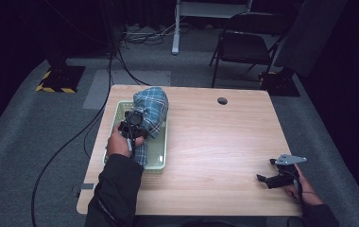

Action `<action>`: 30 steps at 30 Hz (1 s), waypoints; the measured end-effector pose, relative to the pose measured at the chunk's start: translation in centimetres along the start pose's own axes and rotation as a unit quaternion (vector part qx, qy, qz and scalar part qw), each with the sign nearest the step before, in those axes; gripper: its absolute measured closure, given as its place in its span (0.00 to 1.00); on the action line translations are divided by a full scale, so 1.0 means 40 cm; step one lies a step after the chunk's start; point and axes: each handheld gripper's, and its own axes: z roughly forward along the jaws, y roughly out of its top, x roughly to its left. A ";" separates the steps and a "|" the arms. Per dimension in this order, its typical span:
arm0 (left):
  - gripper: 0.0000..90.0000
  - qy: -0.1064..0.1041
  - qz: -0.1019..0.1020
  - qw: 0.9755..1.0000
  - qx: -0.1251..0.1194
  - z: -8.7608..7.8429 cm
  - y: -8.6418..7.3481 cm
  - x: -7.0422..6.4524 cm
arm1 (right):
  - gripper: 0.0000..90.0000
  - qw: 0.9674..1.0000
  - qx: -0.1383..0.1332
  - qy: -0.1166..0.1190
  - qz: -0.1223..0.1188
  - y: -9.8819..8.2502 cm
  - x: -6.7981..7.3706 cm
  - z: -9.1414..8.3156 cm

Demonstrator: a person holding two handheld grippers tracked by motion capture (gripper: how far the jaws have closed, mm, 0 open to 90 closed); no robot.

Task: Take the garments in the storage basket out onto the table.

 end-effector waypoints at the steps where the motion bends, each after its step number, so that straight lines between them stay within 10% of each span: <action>1: 0.54 -0.002 0.001 1.000 -0.001 -0.004 0.002 -0.003 | 0.00 1.000 0.000 0.000 0.000 0.000 0.000 0.000; 30: 0.53 -0.074 0.060 0.995 -0.035 -0.065 0.072 -0.160 | 0.00 1.000 0.000 0.000 0.000 0.000 0.000 0.000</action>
